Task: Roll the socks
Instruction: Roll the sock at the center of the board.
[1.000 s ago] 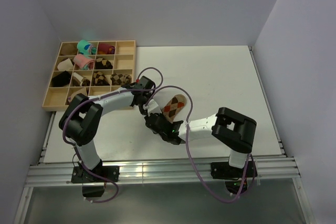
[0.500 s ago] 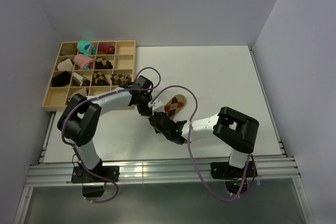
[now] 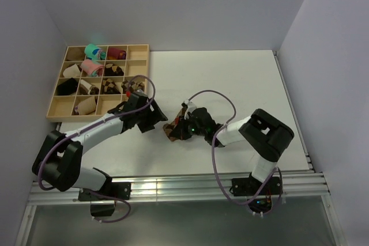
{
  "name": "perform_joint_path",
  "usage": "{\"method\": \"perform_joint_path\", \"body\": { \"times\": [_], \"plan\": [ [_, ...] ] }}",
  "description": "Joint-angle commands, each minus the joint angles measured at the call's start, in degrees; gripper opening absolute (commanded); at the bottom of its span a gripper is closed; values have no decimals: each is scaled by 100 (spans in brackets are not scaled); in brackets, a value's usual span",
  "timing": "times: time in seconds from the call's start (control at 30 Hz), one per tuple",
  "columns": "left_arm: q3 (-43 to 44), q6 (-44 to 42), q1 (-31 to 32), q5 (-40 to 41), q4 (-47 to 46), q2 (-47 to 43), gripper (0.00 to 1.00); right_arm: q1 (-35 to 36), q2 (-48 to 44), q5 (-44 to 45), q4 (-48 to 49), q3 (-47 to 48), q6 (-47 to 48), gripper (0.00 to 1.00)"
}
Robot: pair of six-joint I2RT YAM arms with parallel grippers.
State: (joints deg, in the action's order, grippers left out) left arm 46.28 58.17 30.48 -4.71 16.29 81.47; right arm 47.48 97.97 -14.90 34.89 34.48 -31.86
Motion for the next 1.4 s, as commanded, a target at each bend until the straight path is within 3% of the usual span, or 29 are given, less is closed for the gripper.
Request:
{"method": "perform_joint_path", "body": {
  "times": [0.0,0.17,0.33,0.83,1.37],
  "plan": [
    [-417,387,2,-47,-767,-333,79,-362,510,-1565,463,-371,-847,0],
    [-813,616,-7,-398,-1285,-299,79,-924,1223,-2377,1930,-600,-1874,0],
    [-858,652,54,-496,-1471,-71,77,-1303,1751,-2667,2381,-679,-2237,0],
    [-823,537,99,-706,-1831,589,65,-1822,2121,-2659,1671,-477,-2132,0],
    [-805,441,116,-926,-2227,835,60,-1822,2103,-2457,1098,-231,-1974,0]
  ]
}}
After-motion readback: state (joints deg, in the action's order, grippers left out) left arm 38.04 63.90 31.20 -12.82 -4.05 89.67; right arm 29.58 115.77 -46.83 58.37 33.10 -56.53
